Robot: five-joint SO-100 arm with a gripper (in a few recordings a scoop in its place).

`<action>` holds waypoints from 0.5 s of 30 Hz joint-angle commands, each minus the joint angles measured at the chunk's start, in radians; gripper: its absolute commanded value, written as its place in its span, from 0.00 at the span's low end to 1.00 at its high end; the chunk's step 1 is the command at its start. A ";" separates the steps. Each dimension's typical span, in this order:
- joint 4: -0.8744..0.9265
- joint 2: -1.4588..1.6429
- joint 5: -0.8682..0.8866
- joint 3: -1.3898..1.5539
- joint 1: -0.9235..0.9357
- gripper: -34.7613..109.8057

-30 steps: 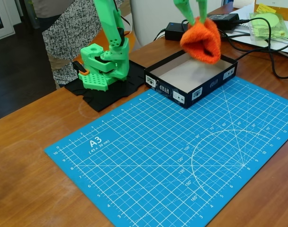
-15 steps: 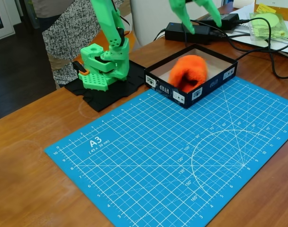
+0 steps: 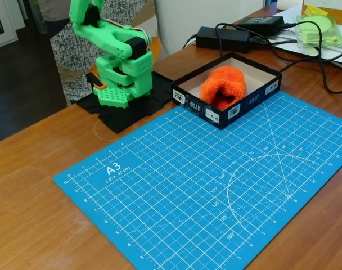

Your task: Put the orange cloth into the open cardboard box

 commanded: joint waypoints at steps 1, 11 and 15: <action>-0.034 0.040 -0.141 0.321 0.057 0.41; -0.041 0.124 -0.129 0.755 0.166 0.37; -0.044 0.123 -0.120 0.761 0.196 0.25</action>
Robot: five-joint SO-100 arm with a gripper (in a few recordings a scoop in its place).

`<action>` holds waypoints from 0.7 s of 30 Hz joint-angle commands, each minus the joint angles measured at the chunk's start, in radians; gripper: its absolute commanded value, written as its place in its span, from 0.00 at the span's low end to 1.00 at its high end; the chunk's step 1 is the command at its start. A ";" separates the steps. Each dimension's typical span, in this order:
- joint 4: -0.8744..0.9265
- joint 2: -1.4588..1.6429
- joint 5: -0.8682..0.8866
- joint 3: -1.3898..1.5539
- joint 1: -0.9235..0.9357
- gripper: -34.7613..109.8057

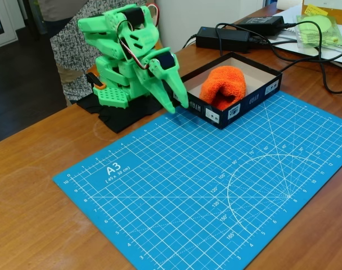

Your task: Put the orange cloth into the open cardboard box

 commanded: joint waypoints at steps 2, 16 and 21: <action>0.003 0.011 0.003 0.028 0.018 0.24; 0.005 0.012 0.018 0.028 0.003 0.24; 0.006 0.014 0.049 0.028 -0.028 0.24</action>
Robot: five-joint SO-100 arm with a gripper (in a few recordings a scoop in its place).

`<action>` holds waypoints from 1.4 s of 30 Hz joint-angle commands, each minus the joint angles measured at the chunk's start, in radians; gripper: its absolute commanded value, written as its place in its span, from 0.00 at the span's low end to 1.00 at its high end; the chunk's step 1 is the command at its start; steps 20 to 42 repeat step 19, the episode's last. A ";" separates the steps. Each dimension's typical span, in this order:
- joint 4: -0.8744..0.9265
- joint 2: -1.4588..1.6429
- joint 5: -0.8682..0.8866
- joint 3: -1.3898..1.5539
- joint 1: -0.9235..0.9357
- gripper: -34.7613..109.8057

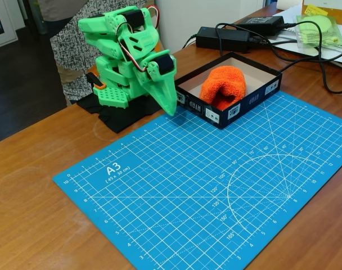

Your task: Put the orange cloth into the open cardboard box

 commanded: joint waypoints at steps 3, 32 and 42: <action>0.008 0.011 0.043 0.011 -0.002 0.24; 0.011 0.011 0.152 0.009 -0.037 0.24; 0.011 0.011 0.152 0.009 -0.037 0.24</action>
